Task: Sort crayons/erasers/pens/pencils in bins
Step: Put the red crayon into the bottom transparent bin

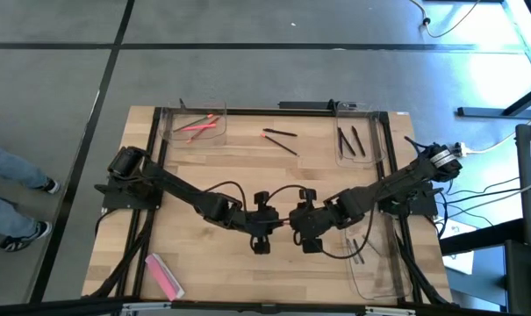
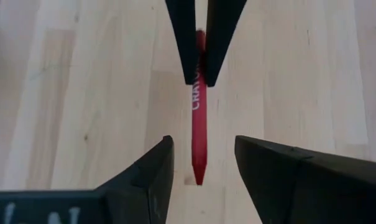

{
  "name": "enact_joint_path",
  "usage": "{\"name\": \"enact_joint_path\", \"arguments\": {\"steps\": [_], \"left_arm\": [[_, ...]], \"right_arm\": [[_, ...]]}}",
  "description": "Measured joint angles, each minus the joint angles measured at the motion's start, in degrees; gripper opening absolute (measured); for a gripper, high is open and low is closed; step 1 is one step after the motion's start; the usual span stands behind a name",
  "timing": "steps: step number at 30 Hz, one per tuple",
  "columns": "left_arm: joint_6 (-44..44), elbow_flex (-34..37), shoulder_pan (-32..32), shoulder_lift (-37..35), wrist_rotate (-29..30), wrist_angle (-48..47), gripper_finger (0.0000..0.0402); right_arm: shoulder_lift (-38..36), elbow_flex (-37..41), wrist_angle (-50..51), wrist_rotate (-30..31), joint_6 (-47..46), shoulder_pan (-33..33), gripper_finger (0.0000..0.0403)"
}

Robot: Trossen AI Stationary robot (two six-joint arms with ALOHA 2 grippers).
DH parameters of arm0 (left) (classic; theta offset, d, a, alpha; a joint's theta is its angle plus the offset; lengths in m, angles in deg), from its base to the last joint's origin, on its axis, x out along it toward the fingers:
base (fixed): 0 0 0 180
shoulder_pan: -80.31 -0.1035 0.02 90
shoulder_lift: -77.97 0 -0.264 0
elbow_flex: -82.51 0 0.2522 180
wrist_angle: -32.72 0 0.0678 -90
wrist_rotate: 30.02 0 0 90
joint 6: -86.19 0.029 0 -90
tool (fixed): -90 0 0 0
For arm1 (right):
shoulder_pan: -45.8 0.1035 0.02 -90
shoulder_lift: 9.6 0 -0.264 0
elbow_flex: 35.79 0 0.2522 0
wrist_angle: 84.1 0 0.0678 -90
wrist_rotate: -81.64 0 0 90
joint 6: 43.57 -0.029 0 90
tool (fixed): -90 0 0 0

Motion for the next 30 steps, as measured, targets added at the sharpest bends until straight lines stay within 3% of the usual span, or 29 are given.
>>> {"name": "enact_joint_path", "arguments": {"steps": [6,18,30], "left_arm": [[-0.04,0.00,-0.11,0.00,0.35,0.01,0.0000],[-0.07,0.00,-0.86,0.00,0.52,-0.10,0.0002],[-1.25,0.00,-0.99,0.00,0.36,-0.05,0.0017]], "right_arm": [[1.26,0.02,0.12,-0.06,0.11,-0.97,0.0155],[1.34,0.02,0.01,-3.14,0.15,-2.28,0.0028],[1.34,0.02,-0.09,-3.08,1.47,-2.28,0.0033]]}}
